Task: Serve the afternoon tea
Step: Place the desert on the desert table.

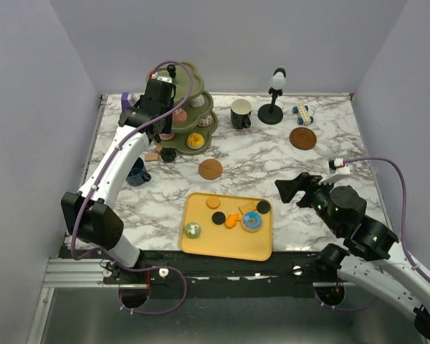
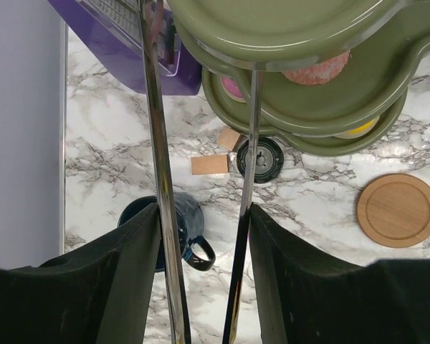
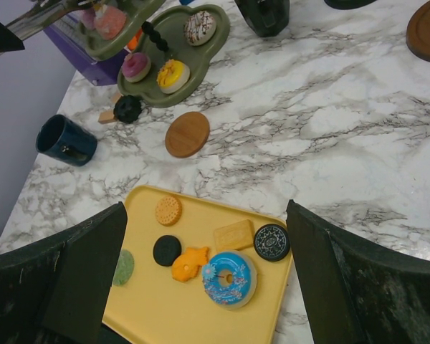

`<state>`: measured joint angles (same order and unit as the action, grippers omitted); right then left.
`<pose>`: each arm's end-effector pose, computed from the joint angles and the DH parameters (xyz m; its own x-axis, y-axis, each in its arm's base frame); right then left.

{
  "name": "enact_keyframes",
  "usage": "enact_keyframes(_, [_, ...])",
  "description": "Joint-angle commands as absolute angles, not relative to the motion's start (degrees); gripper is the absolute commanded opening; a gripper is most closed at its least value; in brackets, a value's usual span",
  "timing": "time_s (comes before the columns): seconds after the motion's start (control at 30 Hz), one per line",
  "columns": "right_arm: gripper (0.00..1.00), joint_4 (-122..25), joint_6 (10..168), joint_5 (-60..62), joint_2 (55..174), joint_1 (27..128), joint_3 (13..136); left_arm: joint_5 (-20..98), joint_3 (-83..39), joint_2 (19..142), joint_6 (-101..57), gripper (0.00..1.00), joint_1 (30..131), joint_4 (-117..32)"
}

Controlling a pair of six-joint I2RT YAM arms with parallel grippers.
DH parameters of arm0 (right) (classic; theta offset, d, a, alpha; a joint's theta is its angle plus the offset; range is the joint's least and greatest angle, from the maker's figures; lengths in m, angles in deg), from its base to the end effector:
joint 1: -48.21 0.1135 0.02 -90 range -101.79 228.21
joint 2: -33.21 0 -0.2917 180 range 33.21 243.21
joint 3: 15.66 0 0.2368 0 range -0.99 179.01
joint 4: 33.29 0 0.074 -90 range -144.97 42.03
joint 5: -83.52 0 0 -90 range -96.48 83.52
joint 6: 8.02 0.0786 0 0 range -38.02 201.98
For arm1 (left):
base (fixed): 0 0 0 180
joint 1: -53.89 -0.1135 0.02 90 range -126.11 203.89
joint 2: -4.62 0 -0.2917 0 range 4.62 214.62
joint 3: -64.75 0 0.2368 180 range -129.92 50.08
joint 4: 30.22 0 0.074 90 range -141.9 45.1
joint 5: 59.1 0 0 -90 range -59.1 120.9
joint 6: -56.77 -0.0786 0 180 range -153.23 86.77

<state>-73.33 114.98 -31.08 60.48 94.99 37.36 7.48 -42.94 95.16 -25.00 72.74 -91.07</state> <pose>0.1026 0.0614 0.3141 -0.3522 0.3484 -0.8687 -0.2320 0.8667 0.4416 0.3457 -0.0850 0.3741 -0.6506 0.0833 -0.7548 -0.0693 0.9833 0.1683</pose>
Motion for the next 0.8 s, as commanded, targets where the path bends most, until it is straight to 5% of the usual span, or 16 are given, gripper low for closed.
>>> enact_keyframes(0.0, [1.00, -72.8, 114.9, -31.1, 60.7, 95.2, 36.9, 8.0, -42.4, 90.0, -24.1, 0.58, 72.6, -90.3])
enact_keyframes(0.77, [1.00, -72.7, 114.5, -30.9, 61.2, 95.2, 36.9, 6.4, -25.9, 65.6, -20.2, 0.59, 78.4, -96.1])
